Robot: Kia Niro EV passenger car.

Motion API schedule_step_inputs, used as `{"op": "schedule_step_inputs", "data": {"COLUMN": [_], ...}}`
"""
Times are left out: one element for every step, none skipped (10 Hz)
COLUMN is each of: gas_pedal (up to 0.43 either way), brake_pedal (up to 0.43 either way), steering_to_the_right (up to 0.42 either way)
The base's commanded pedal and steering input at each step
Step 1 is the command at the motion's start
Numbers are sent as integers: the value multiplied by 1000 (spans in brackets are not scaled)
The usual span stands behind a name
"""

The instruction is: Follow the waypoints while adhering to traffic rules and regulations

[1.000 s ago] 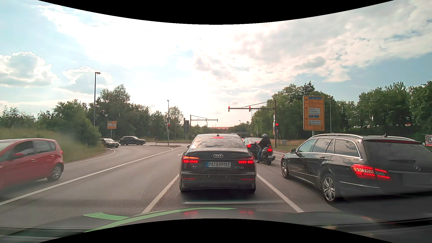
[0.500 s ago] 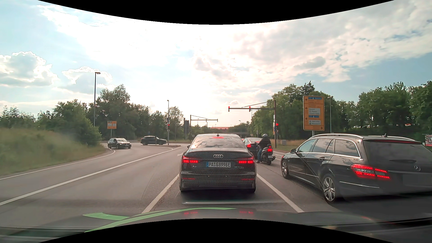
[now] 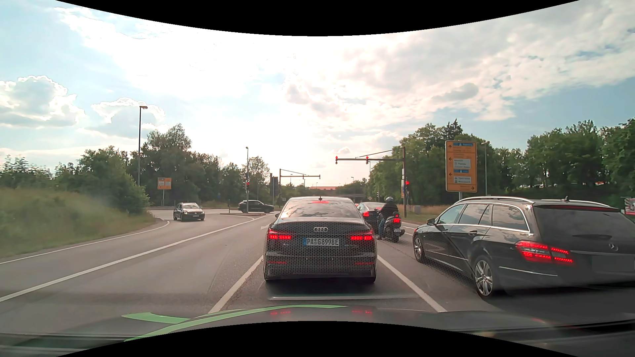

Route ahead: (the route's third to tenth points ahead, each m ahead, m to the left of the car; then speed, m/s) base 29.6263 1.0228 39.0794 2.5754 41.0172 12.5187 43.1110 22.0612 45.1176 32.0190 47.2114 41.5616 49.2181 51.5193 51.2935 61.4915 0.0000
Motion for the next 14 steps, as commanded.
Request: {"op": "schedule_step_inputs", "data": {"gas_pedal": [0,0,0,0,0,0,0,0,0,0,0,0,0,0], "brake_pedal": [293,293,293,293,293,293,293,293,293,293,293,293,293,293], "steering_to_the_right": [-2,-1,-1,-1,-1,-1,-1,-1,-2,-2,-1,-1,-1,-1]}}
